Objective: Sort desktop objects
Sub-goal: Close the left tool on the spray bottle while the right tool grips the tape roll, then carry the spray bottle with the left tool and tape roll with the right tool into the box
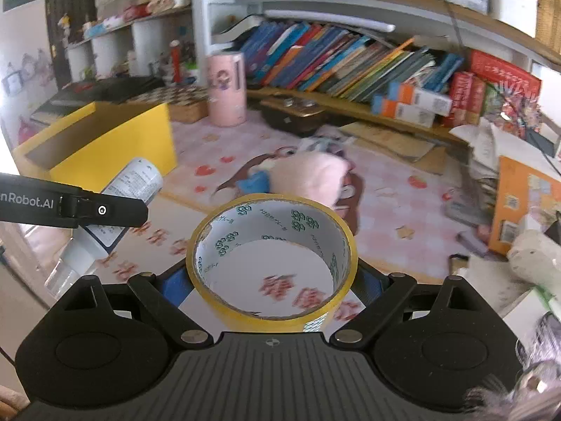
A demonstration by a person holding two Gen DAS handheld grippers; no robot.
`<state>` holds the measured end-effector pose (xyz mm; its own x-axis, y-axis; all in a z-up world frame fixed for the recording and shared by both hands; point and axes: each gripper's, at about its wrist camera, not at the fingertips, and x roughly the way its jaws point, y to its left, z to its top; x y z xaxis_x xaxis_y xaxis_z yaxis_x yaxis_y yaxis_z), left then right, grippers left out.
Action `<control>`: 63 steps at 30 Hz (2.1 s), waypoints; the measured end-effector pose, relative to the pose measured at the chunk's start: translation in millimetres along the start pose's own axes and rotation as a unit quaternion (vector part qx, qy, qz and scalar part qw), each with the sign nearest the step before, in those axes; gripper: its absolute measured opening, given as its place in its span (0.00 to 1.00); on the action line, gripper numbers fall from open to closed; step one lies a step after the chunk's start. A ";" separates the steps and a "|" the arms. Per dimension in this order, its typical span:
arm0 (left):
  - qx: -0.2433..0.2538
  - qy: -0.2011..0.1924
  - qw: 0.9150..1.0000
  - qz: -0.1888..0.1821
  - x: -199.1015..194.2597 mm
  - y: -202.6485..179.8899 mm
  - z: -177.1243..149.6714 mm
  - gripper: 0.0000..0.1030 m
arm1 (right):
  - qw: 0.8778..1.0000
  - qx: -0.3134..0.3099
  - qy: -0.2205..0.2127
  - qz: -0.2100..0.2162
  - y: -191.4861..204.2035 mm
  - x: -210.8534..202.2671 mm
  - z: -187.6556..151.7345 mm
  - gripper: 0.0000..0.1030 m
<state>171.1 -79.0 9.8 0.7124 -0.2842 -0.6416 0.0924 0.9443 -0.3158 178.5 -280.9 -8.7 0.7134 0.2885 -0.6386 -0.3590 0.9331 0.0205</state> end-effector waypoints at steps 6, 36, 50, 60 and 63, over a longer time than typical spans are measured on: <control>-0.017 0.001 1.000 -0.010 -26.0 30.6 -16.3 0.30 | 1.000 -0.008 0.005 0.004 42.0 -8.7 -5.1 0.88; -0.038 0.017 0.999 -0.023 -167.0 179.1 -98.9 0.30 | 0.999 0.003 0.041 0.031 254.3 -52.8 -66.2 0.88; -0.063 -0.009 0.998 -0.016 -189.7 209.3 -104.1 0.30 | 0.998 -0.030 0.036 0.048 291.1 -53.1 -59.7 0.88; -0.083 -0.028 0.996 0.000 -203.1 223.0 -106.2 0.30 | 0.996 -0.056 0.035 0.068 307.0 -49.3 -52.5 0.88; -0.093 -0.034 0.995 0.009 -206.9 227.9 -107.3 0.30 | 0.994 -0.068 0.036 0.081 313.1 -47.7 -50.6 0.88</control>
<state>-29.9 177.2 -4.3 0.7593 -0.2504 -0.6007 -0.0458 0.9002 -0.4331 1.6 -13.3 -10.7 0.5962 0.4114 -0.6894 -0.5464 0.8371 0.0270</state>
